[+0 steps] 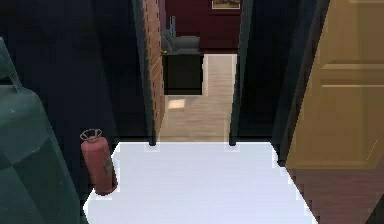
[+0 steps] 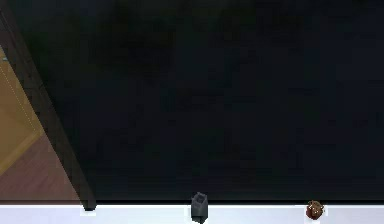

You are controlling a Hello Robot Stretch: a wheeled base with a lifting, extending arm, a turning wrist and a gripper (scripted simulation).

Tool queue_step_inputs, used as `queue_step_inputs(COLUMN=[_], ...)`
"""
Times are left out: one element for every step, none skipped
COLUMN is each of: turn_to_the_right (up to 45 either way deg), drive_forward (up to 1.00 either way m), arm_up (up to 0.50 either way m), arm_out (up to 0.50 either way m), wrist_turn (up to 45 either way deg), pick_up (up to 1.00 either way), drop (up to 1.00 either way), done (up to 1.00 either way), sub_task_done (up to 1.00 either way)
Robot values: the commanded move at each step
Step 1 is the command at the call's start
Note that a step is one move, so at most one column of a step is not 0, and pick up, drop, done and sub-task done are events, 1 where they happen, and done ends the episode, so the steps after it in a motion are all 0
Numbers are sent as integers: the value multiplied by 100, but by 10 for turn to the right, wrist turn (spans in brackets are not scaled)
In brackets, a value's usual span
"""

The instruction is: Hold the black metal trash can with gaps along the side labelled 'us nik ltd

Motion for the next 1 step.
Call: queue_step_inputs(turn_to_the_right=[0], drive_forward=[0], arm_up=[24], arm_out=[0], wrist_turn=[0], pick_up=[0], drop=[0], done=[0], sub_task_done=[0])
